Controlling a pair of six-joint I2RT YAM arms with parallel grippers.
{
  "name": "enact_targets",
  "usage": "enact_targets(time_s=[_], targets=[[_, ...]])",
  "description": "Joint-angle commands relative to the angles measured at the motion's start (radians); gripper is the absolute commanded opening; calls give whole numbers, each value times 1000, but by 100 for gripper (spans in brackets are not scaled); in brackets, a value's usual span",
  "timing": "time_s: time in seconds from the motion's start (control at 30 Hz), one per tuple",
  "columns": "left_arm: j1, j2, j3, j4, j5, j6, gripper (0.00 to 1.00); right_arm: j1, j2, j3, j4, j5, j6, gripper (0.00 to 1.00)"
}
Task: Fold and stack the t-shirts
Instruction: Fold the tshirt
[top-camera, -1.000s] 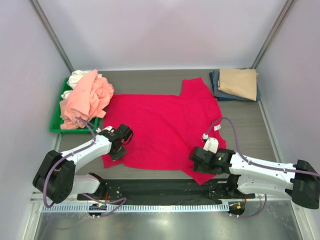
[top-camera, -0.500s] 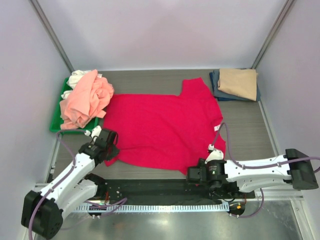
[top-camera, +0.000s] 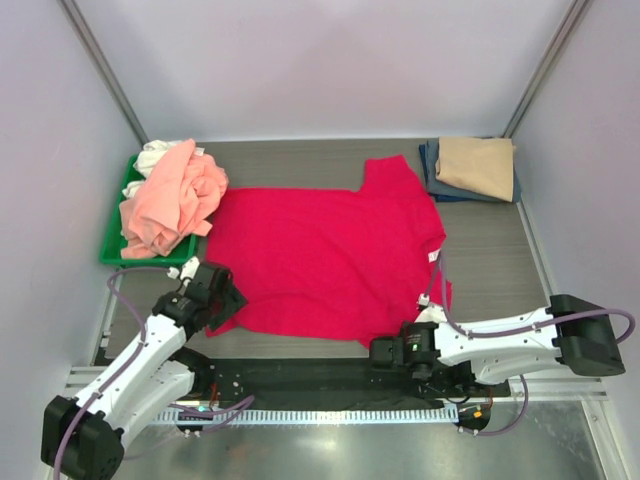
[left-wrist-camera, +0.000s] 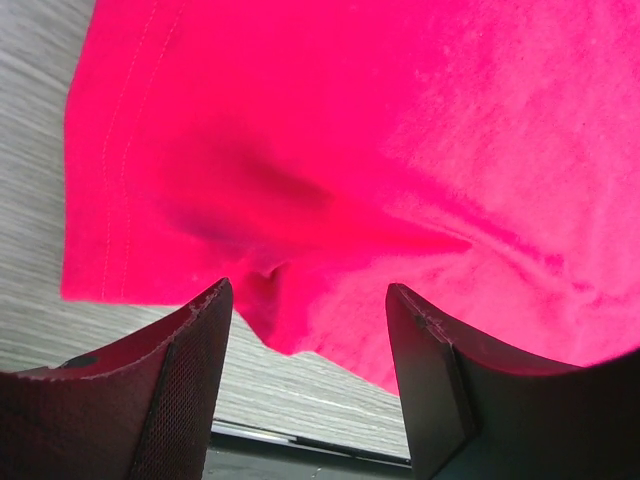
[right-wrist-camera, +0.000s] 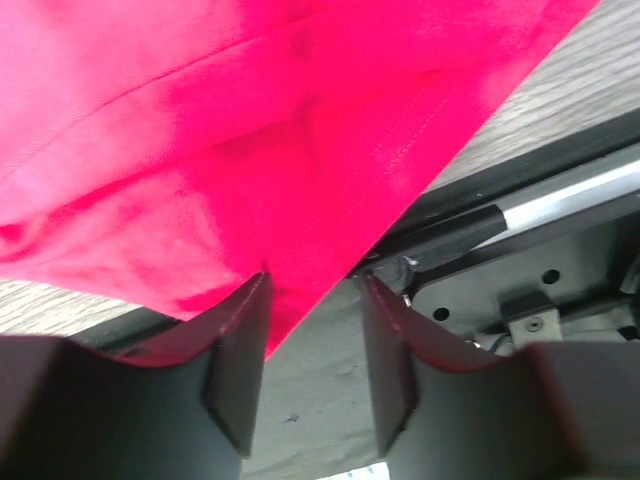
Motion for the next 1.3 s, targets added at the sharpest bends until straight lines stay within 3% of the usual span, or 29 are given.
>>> enact_targets(time_s=[0.0,0.03,0.07,0.13,0.2,0.4,0.53,0.73,0.8,0.97,1.07,1.17,1.2,1.27], targets=[[-1,-22,-5,-24,-6,-31,64,-27,28,-13,51,129,-8,45],[-2,-22,-7,-27,-6,-34,64,-28,42,-1,51,137,-27,38],[-4,-19,-5,-31,-10,-38,64,-28,53,3,53,148,-37,20],[-16,-13,-2,-44,-21,-49,64,-35,74,12,57,158,-73,5],[-21,-9,0,-60,-40,-67,64,-41,73,13,71,188,-100,1],[-65,21,29,-122,-95,-124,66,-96,2,-7,123,238,-241,1],[-151,35,90,-279,-190,-246,68,-96,-62,29,88,287,-307,1],[-283,63,167,-555,-308,-505,89,-96,-124,87,40,352,-415,1],[-291,55,148,-577,-304,-549,99,-96,-154,89,42,364,-447,1],[-280,-87,29,-492,-322,-622,100,-104,-219,90,43,373,-510,1],[-249,-95,18,-475,-311,-627,94,-111,-242,78,56,352,-553,1],[-231,22,1,-420,-284,-600,87,-111,-271,53,79,327,-573,1],[-223,62,-3,-404,-267,-574,68,-111,-279,43,95,323,-577,7],[-222,138,6,-367,-264,-564,63,-113,-294,32,111,317,-593,11]])
